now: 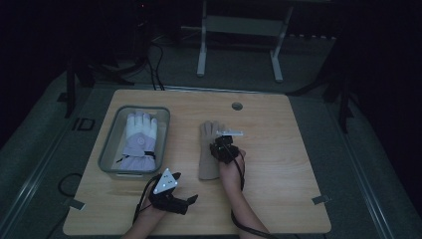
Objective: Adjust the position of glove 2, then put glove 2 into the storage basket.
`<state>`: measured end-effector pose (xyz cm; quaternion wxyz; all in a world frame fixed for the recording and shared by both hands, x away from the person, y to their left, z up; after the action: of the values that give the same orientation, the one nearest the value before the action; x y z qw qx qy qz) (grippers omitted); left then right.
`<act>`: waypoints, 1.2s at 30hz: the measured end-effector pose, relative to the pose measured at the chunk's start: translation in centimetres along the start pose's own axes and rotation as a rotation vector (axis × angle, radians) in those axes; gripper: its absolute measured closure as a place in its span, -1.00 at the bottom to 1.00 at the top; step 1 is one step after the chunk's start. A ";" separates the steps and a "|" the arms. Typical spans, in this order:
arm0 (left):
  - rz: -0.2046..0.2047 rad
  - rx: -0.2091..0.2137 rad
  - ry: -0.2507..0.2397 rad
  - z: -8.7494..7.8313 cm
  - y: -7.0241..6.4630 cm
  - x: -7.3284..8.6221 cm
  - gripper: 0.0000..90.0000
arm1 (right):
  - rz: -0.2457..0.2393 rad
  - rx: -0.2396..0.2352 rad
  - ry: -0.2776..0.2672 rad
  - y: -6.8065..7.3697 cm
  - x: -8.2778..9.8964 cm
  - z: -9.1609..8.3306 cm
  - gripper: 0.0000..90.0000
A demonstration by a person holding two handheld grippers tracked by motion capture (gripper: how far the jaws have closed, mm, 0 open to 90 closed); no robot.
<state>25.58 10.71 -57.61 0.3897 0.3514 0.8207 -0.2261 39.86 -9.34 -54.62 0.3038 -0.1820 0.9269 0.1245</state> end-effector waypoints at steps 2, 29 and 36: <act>-0.001 0.000 0.001 0.0 0.0 0.0 -0.96 | -0.008 0.000 0.005 0.2 0.1 0.1 0.75; -0.011 0.057 0.073 1.2 -1.0 -1.0 -0.95 | -0.193 -0.208 0.041 -6.4 0.6 -5.5 -0.60; 0.056 0.019 0.126 2.0 -1.3 -2.5 -0.92 | -0.173 -0.236 0.023 -6.4 0.3 -5.3 -0.74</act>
<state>26.67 7.63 -56.68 0.3402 0.3914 0.8312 -0.2001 39.54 -17.04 -51.41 0.2794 -0.2972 0.8900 0.2038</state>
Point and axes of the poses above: each handheld gripper's, and its own axes: z roughly forward along the jaws, x roughly out of its underside, y roughly to its left, the point moved 1 cm from there along z, roughly forward along the jaws, and after that the axes turned 9 degrees about y, right-handed, at the moved point
